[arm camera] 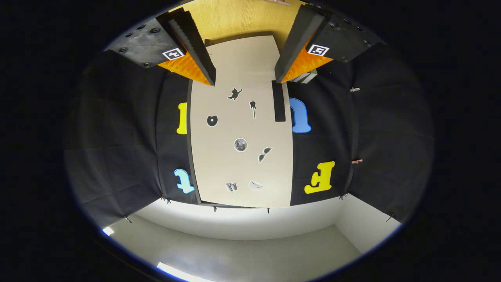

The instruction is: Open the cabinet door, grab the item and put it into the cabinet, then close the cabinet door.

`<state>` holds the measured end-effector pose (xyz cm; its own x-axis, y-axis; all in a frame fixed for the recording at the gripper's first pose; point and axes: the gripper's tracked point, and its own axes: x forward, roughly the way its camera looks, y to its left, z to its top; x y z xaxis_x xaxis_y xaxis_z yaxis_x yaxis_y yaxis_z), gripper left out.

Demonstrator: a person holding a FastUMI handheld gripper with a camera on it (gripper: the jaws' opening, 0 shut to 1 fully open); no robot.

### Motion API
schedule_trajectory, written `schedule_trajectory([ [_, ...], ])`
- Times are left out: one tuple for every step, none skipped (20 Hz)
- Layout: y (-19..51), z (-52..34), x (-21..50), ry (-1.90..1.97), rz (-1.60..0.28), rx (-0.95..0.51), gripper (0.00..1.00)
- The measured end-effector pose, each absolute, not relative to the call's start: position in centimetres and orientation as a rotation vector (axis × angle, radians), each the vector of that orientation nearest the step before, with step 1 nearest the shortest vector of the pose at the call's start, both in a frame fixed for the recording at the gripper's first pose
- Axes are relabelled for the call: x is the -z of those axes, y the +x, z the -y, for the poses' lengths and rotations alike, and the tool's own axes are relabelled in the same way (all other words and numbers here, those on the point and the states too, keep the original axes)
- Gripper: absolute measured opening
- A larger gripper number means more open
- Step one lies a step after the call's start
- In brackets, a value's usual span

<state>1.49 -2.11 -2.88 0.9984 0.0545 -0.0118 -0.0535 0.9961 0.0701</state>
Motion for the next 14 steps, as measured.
schedule_trajectory([
  [1.52, 2.01, 3.0, 0.069, -0.015, -0.056, 0.98],
  [1.64, 2.03, 2.99, 0.068, -0.017, -0.057, 0.98],
  [1.7, 1.99, 3.02, 0.066, -0.019, -0.057, 0.98],
  [1.86, 1.96, 3.12, 0.064, -0.022, -0.057, 0.98],
  [1.88, 1.95, 3.2, 0.061, -0.025, -0.055, 0.98],
  [1.92, 1.91, 3.28, 0.058, -0.028, -0.055, 0.98],
  [2.01, 1.86, 3.36, 0.056, -0.03, -0.056, 0.98],
  [2.09, 1.83, 3.43, 0.053, -0.032, -0.056, 0.98],
  [2.14, 1.87, 3.42, 0.052, -0.032, -0.056, 0.98],
  [2.24, 1.85, 3.4, 0.051, -0.032, -0.056, 0.98],
  [2.27, 1.88, 3.38, 0.05, -0.031, -0.055, 0.98],
  [2.31, 1.93, 3.38, 0.048, -0.032, -0.052, 0.98],
  [2.28, 1.91, 3.44, 0.046, -0.032, -0.05, 0.98],
  [2.3, 1.97, 3.42, 0.044, -0.031, -0.049, 0.98],
])
